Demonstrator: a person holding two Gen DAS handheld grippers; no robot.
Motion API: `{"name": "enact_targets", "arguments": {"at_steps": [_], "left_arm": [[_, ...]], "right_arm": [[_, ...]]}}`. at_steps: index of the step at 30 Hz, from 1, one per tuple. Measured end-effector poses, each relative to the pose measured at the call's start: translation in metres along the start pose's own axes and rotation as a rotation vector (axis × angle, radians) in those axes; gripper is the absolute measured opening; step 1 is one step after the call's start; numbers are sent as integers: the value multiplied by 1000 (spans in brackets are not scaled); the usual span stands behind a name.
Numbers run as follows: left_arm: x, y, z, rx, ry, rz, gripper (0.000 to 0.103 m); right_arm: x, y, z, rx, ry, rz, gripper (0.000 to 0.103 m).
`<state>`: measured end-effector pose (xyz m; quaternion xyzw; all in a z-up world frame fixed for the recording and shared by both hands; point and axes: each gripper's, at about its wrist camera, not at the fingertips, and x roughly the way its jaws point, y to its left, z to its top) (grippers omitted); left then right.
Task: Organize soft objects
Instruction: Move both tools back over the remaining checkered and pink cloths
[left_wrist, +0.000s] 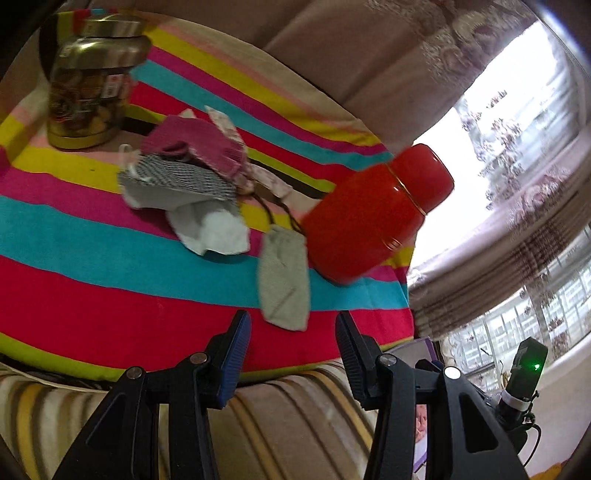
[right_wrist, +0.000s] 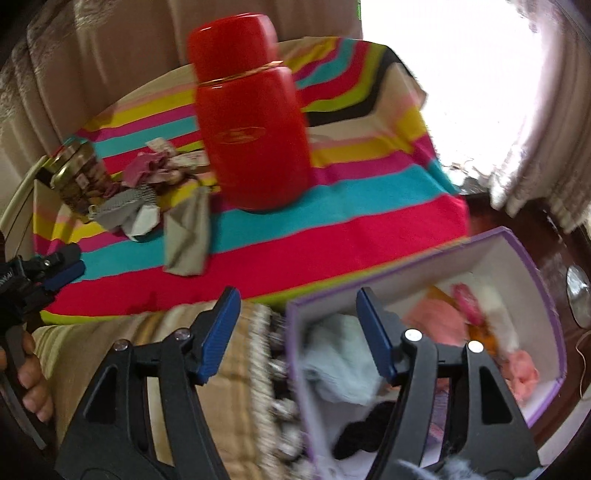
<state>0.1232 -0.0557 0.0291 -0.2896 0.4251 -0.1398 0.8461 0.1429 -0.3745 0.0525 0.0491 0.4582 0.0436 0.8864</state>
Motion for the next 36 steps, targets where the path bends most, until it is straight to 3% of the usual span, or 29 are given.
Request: {"name": "enact_targets", "arguments": {"at_steps": [10,23,25,27,36], "left_arm": [[-17,35,18,-54,-44,20,49],[-28,60,55,-66,-108,84,49],[-28,64,65,-61,-125,106,62],[-26,68,73,-58,-139,134,67],[18,62,102,69,-97,245,78]], "right_arm": [[44,67,16,-59,73,69,73],[92,96,31,-94,151,66,76],[98,97,33,-91,163,70,76],[103,98,35,-93,173,70,76],[126,120,43,-189,209,73,79]]}}
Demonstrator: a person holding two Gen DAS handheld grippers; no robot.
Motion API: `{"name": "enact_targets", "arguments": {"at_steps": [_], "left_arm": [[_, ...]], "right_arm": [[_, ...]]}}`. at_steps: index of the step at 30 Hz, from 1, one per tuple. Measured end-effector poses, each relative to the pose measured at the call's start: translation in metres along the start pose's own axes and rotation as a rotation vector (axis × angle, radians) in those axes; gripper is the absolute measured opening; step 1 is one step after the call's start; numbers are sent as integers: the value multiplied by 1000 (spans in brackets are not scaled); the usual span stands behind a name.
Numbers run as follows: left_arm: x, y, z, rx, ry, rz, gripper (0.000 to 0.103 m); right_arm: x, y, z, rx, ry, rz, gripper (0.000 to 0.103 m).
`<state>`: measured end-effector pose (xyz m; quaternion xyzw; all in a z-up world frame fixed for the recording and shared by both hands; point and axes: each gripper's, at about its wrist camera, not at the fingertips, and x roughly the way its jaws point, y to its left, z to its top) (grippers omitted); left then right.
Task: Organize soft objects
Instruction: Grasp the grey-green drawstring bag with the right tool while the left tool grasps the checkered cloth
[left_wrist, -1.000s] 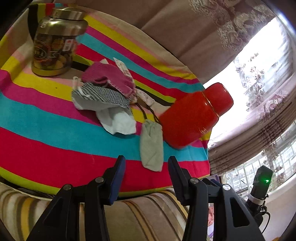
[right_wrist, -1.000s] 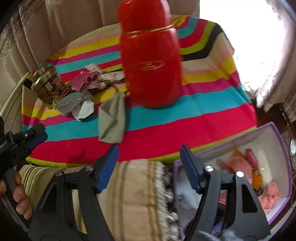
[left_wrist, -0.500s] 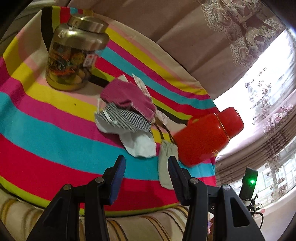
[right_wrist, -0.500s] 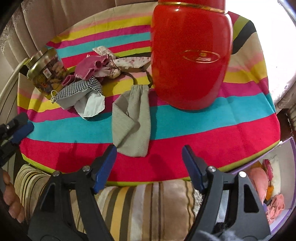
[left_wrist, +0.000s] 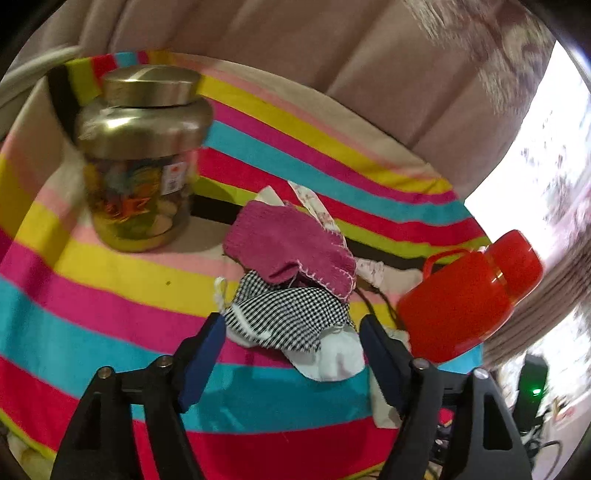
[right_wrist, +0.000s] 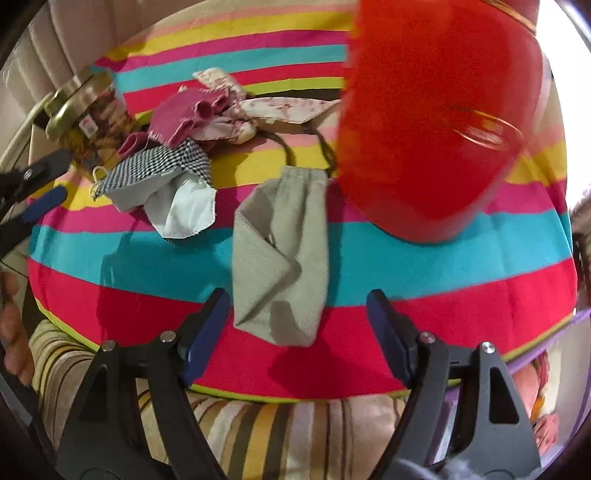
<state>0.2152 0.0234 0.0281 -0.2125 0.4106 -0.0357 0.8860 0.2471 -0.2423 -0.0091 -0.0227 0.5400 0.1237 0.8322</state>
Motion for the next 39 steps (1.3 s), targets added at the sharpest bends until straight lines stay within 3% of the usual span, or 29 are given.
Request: {"name": "enact_targets", "arguments": {"at_steps": [7,12,16,19,26,29,31,34,39], "left_arm": [[52,-12,6,71,77,89,82],[72,-18,-3,77,118,98,86],[77,-24,-12,64,117,88,99],[85,-32,-18,100,119,106,102],[101,-51,-31,251,150,210,102],[103,-59,-38,329,141,289,85],[101,-59,-40,346,125,315,68],[92,-53,-37,311,95,296,44],[73,-33,-32,216,71,202,26]], "right_arm": [[22,9,15,-55,30,-12,79],[36,7,24,-51,45,-8,79],[43,7,26,-50,43,3,79],[44,10,26,-65,31,-4,78],[45,24,26,-90,5,-24,52],[42,26,25,-90,-7,-8,31],[41,26,24,-88,-10,6,25],[42,28,24,-85,-16,17,19],[34,29,21,-83,-42,23,17]]}}
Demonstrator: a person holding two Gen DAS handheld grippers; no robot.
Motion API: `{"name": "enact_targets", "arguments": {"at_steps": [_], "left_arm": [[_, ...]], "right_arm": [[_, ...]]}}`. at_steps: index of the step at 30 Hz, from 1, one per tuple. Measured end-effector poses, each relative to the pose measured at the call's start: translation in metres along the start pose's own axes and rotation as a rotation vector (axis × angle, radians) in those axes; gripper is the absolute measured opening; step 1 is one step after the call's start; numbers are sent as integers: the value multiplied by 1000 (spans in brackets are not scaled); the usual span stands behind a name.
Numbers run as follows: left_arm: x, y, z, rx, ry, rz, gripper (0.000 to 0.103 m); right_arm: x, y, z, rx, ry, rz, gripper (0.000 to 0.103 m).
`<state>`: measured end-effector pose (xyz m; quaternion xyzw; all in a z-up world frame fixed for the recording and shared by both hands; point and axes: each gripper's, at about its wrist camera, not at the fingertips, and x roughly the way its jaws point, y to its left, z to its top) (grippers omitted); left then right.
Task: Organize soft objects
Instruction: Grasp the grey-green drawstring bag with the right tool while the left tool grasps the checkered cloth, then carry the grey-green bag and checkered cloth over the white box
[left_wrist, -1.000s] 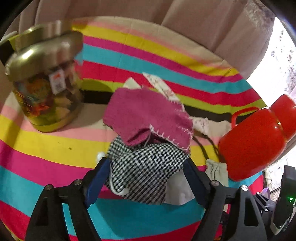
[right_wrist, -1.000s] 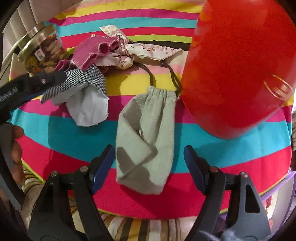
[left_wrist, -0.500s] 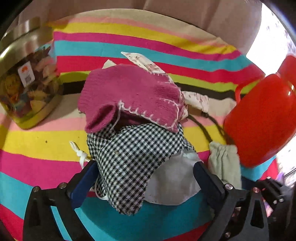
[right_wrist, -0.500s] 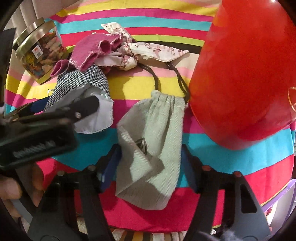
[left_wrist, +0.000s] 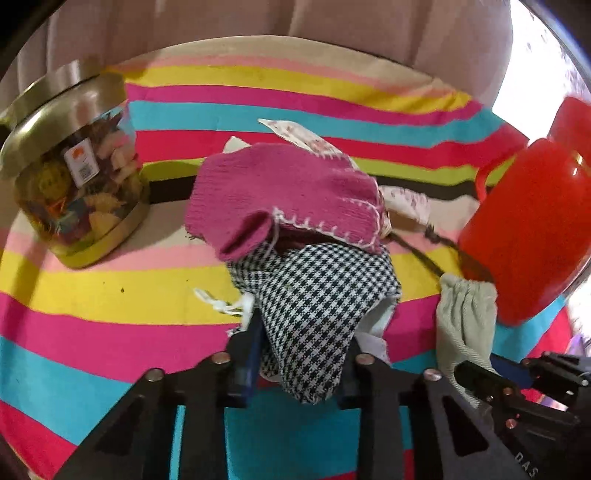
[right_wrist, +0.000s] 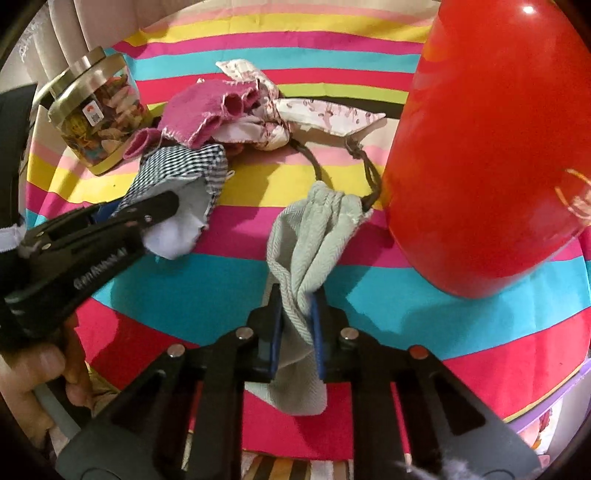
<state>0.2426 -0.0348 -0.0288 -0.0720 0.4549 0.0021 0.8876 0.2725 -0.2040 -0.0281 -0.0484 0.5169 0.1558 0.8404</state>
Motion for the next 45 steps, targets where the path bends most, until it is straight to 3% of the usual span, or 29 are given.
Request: {"name": "enact_targets", "arguments": {"at_steps": [5,12,27,37,45], "left_arm": [[-25,16,-5,-58,-42,-67,21],[-48,22,-1,-52,-93,-97,20],[-111,-9,-16,-42,-188,-193,20],[-143,-76,-28,65,-173,-366,20],[-159,-158,-54,219,-64,-564,21]], "right_arm": [[-18,-3,-5,-3,-26,4,17],[-39,-8,-15,2,-53,7,17],[-107,-44,-56,66,-129,-15,17],[-177,-126,-100,194,-194,-133,17],[-219,-190,-136,309,-219,-224,17]]}}
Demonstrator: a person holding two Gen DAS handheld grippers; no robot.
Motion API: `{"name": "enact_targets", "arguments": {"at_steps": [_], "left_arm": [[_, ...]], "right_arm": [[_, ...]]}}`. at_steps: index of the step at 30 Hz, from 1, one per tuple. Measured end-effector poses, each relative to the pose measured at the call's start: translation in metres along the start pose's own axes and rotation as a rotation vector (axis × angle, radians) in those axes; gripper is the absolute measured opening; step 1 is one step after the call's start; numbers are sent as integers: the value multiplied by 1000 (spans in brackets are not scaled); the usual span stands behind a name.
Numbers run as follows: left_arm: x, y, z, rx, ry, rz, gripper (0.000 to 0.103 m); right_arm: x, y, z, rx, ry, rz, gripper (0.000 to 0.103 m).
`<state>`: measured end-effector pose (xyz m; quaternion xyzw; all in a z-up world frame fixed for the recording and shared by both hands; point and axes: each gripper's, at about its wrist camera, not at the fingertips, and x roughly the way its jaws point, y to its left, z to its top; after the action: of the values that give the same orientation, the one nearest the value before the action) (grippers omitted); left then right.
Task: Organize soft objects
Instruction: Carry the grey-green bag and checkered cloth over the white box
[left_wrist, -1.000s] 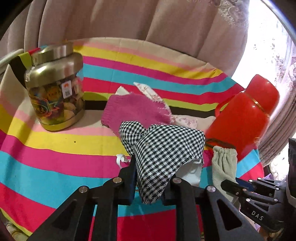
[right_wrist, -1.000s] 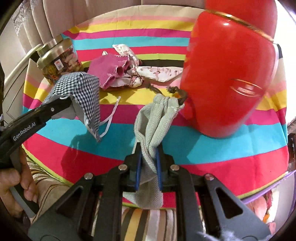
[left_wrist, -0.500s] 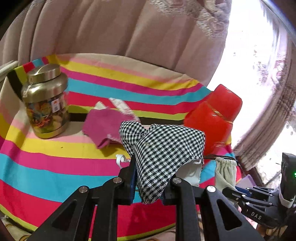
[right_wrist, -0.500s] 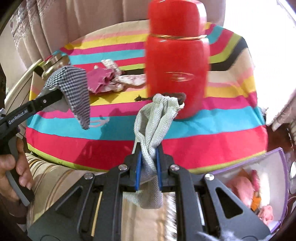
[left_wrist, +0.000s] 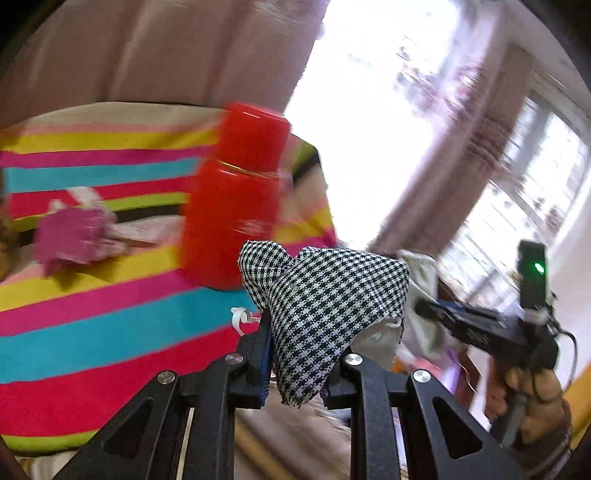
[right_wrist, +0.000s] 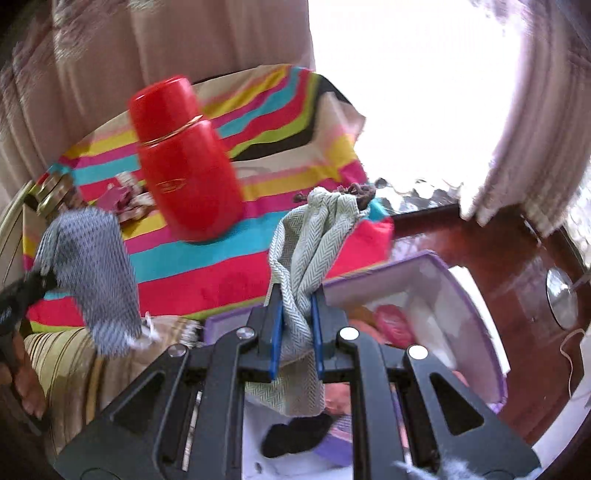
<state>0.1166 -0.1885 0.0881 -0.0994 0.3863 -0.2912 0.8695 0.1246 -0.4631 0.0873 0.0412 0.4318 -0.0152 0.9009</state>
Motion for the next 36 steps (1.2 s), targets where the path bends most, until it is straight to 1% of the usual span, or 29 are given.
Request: {"name": "enact_targets", "arguments": {"at_steps": [1,3,5,9,12,13,14,15,16,17,18,19,21,24,32,36], "left_arm": [[5,-13,-2,19,23,-34,21],[12,-29,-6,42,55,-73,21],[22,-47,-11,70,107,-119,21],[38,-76,-22,130,188,-158,22],[49,-94,-33,161,272,-215,26],[51,-98,-35,167,290,-223,27],[56,-103,-40,185,328,-229,31],[60,-108,-44,203,359,-228,39],[62,-114,-49,219,385,-226,44],[67,-118,-55,247,432,-223,56],[70,-120,-57,258,450,-218,64],[73,-122,-61,274,473,-205,70],[75,-122,-63,283,495,-196,74],[72,-115,-60,261,480,-182,74],[61,-73,-41,129,410,-156,75],[58,-55,-34,66,390,-137,75]], "right_arm": [[-2,-8,-1,11,-1,-7,17],[-6,-18,-3,25,-4,-19,17],[-8,-24,-4,36,-8,-25,17],[-17,-39,-8,57,-21,-35,17],[-23,-48,-10,69,-32,-43,17],[-25,-51,-11,73,-35,-45,17],[-26,-54,-12,77,-36,-47,17],[-28,-57,-13,82,-37,-49,17],[-29,-60,-15,86,-37,-51,17],[-29,-63,-16,92,-37,-51,17],[-30,-65,-17,97,-37,-52,17],[-31,-66,-18,101,-38,-53,17],[-32,-69,-20,109,-37,-52,17],[-32,-70,-22,110,-35,-46,17],[-27,-65,-23,93,-20,-32,17],[-22,-60,-25,83,-7,-25,17]]}}
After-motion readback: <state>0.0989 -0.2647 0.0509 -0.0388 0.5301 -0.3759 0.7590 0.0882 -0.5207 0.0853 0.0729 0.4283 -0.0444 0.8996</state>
